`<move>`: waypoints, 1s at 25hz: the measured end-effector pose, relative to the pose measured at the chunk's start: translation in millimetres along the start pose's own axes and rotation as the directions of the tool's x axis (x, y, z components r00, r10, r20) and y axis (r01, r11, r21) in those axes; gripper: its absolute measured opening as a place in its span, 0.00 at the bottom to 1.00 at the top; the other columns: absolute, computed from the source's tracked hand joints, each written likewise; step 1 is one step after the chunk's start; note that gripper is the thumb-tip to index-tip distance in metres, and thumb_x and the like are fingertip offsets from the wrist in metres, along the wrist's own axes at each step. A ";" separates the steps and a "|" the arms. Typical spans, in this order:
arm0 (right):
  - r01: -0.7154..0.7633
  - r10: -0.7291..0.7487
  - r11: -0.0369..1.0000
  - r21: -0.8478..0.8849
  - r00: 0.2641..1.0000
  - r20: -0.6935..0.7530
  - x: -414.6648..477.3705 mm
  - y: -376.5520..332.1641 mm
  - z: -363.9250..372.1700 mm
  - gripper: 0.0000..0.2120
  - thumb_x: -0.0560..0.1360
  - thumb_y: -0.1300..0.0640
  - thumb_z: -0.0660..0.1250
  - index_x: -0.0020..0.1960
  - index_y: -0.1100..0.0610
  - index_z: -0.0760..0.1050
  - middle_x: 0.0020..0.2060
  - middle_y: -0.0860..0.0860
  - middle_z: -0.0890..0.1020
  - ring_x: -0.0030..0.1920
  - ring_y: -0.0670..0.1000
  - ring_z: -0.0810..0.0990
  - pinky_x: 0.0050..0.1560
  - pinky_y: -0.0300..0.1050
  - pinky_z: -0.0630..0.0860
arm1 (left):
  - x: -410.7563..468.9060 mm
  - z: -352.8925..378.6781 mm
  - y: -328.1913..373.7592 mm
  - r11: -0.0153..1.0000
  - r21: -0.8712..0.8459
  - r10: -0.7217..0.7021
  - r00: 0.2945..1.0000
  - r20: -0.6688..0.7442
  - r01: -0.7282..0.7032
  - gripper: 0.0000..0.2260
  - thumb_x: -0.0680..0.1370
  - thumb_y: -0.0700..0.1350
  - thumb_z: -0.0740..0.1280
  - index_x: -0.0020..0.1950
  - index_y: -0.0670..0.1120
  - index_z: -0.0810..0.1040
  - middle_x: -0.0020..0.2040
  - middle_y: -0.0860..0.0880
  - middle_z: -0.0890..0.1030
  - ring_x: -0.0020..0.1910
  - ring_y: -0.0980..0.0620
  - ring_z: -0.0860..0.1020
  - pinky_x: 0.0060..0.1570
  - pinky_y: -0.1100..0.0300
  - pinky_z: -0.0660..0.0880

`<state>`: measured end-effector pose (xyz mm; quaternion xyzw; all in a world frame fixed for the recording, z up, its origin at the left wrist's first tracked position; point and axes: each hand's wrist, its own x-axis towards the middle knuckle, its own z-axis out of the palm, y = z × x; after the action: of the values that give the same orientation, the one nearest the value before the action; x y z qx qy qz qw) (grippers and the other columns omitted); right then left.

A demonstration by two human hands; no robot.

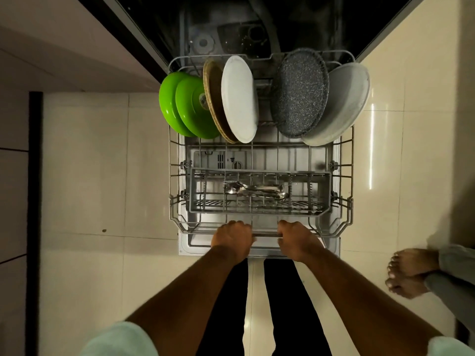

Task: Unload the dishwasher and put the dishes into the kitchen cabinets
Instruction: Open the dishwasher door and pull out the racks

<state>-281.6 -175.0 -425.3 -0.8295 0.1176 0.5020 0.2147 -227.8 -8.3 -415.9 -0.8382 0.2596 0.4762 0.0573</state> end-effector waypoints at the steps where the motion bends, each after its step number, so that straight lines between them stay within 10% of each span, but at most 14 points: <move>1: 0.007 -0.007 1.000 -0.009 1.000 0.016 -2.0 -2.7 -2.1 0.12 0.78 0.51 0.64 0.60 0.53 0.71 0.53 0.54 0.79 0.47 0.51 0.77 0.45 0.44 0.75 | -4.6 -2.8 -0.7 0.999 -0.039 -0.015 0.999 -0.049 0.013 0.22 0.82 0.59 0.55 0.68 0.45 0.68 0.61 0.43 0.77 0.59 0.44 0.77 0.57 0.50 0.74; 9: 0.109 -0.092 0.993 0.053 0.963 -0.252 -24.5 -37.5 -104.9 0.11 0.79 0.53 0.62 0.61 0.51 0.71 0.50 0.52 0.79 0.45 0.49 0.78 0.45 0.45 0.79 | -23.7 -89.1 -26.5 0.997 -0.064 -0.062 0.920 -0.386 0.040 0.29 0.80 0.65 0.49 0.71 0.44 0.63 0.69 0.43 0.69 0.68 0.45 0.68 0.67 0.50 0.66; 14: 0.185 -0.132 0.982 0.029 0.794 -0.593 -48.2 -74.4 -239.3 0.22 0.79 0.53 0.63 0.71 0.52 0.63 0.58 0.57 0.77 0.53 0.55 0.78 0.52 0.49 0.79 | -22.0 -220.8 -36.5 0.994 -0.110 -0.077 0.763 -0.641 0.007 0.29 0.79 0.61 0.57 0.73 0.44 0.61 0.76 0.44 0.60 0.71 0.42 0.65 0.66 0.47 0.64; 19: 0.152 -0.200 0.979 -0.137 0.565 -0.800 -50.4 -86.4 -334.3 0.35 0.76 0.53 0.65 0.78 0.58 0.54 0.76 0.58 0.59 0.75 0.59 0.60 0.73 0.55 0.60 | -11.7 -325.4 -50.3 0.999 -0.014 -0.037 0.584 -0.811 0.043 0.32 0.79 0.60 0.57 0.76 0.42 0.58 0.78 0.40 0.52 0.75 0.39 0.59 0.71 0.44 0.61; 25: 0.086 -0.238 0.969 -0.232 0.583 -0.777 -30.2 -83.4 -367.5 0.44 0.73 0.50 0.66 0.80 0.56 0.44 0.79 0.54 0.45 0.79 0.56 0.43 0.76 0.59 0.45 | 15.7 -379.7 -65.6 1.000 -0.005 -0.023 0.612 -0.790 0.031 0.31 0.81 0.61 0.51 0.80 0.47 0.48 0.80 0.43 0.48 0.78 0.43 0.48 0.75 0.46 0.50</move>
<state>26.1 -276.5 -230.3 -0.9882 0.0816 0.0636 0.1129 102.5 -88.3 -233.8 -0.9657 0.2478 0.0568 -0.0520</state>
